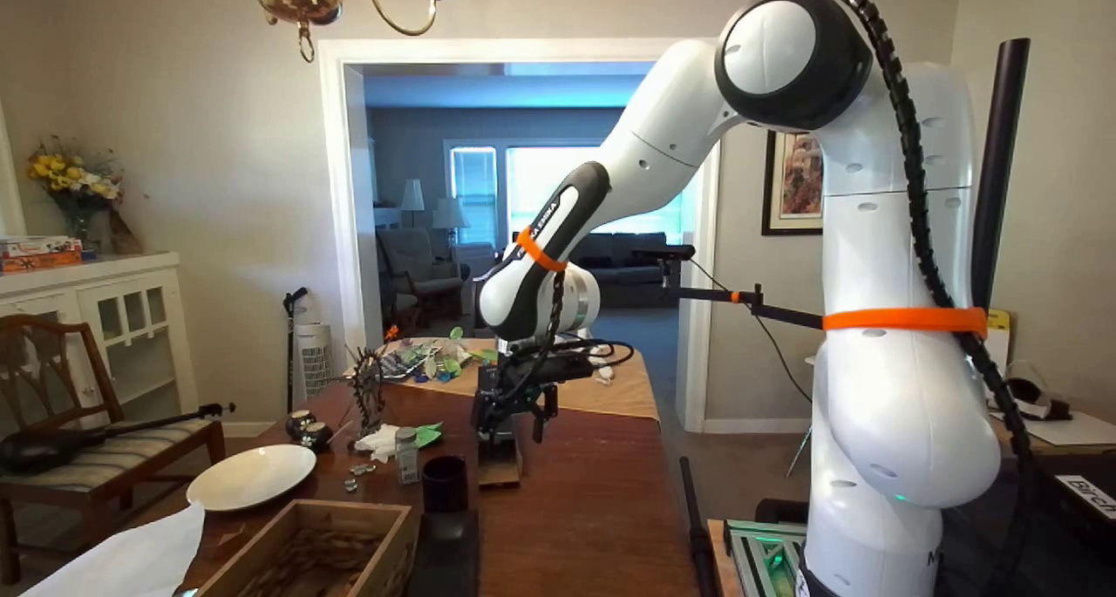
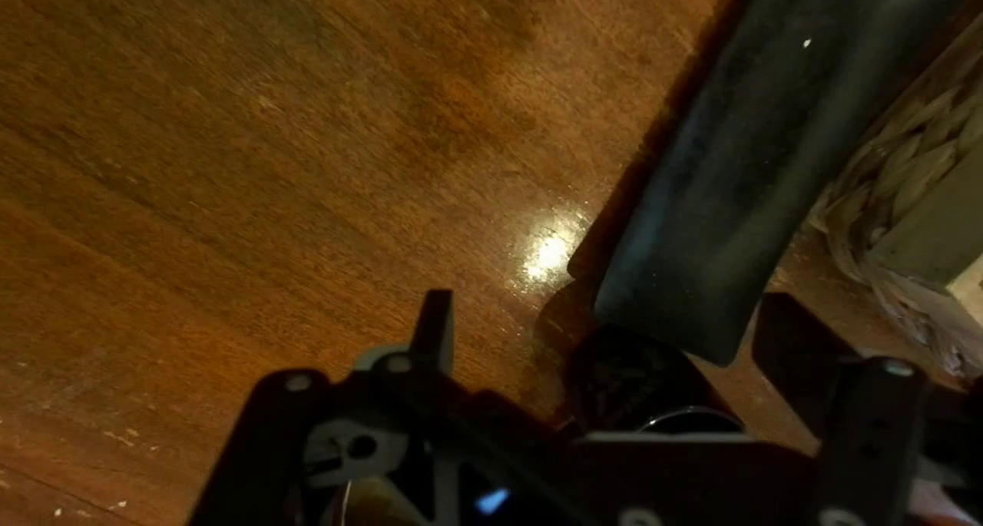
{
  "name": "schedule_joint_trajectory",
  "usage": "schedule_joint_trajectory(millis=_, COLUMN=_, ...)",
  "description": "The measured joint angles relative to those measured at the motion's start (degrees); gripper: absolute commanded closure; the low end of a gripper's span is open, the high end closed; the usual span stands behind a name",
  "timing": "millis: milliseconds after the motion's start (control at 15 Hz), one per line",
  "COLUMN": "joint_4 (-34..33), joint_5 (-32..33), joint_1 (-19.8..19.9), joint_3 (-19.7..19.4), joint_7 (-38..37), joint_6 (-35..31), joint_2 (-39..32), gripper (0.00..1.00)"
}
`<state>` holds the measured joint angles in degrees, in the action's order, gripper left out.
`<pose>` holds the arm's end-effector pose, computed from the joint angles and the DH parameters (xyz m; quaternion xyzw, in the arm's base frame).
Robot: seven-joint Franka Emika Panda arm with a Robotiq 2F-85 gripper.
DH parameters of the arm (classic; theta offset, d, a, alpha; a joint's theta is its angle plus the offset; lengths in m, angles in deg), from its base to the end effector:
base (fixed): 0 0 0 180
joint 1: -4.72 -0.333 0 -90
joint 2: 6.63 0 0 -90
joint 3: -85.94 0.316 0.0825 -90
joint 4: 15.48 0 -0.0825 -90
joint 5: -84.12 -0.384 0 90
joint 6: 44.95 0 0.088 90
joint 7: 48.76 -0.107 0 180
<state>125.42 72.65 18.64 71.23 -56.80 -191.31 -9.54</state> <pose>0.4235 -0.2349 0.2809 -0.9189 0.3905 -0.0322 0.0458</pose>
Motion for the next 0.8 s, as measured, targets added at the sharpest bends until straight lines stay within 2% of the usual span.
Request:
schedule_joint_trajectory(millis=467, joint_4=-0.1, joint_5=0.8, joint_1=-0.4, joint_3=1.2, joint_7=1.4, joint_6=0.2, joint_2=0.2, gripper=0.00)
schedule_joint_trajectory(millis=800, joint_4=-0.9, joint_5=1.6, joint_1=-0.3, joint_3=1.2, joint_7=9.3, joint_6=4.0, joint_2=0.6, gripper=0.00)
